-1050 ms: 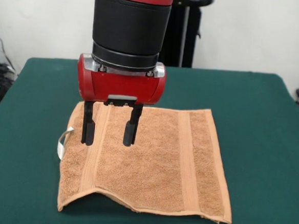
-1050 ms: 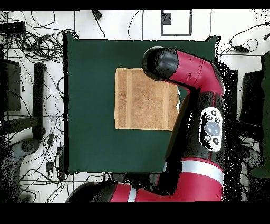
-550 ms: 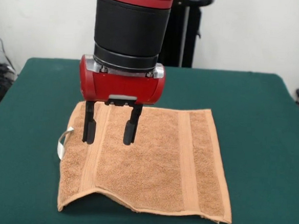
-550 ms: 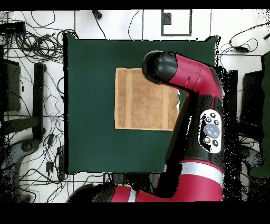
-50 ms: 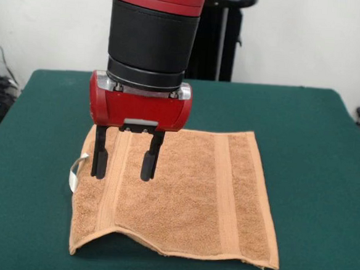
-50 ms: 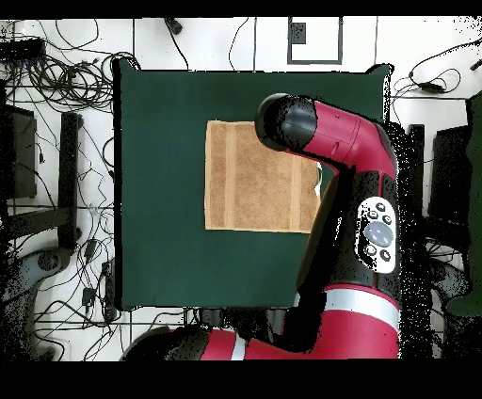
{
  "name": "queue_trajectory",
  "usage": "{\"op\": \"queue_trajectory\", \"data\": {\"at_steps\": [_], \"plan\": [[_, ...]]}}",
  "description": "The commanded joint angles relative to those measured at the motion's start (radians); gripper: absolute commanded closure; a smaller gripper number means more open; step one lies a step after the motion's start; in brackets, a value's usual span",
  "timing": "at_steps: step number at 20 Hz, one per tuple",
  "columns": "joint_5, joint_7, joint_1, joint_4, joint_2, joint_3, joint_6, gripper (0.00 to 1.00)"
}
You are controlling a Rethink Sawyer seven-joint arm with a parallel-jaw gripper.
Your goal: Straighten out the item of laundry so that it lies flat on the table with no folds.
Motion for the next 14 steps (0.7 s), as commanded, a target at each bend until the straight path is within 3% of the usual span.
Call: {"op": "queue_trajectory", "data": {"at_steps": [1, 14], "plan": [[-0.011, 0.143, 0.017, 0.108, 0.058, 0.114, -0.008, 0.00], [0.009, 0.213, 0.061, 0.026, 0.072, 0.044, 0.179, 0.00]]}}
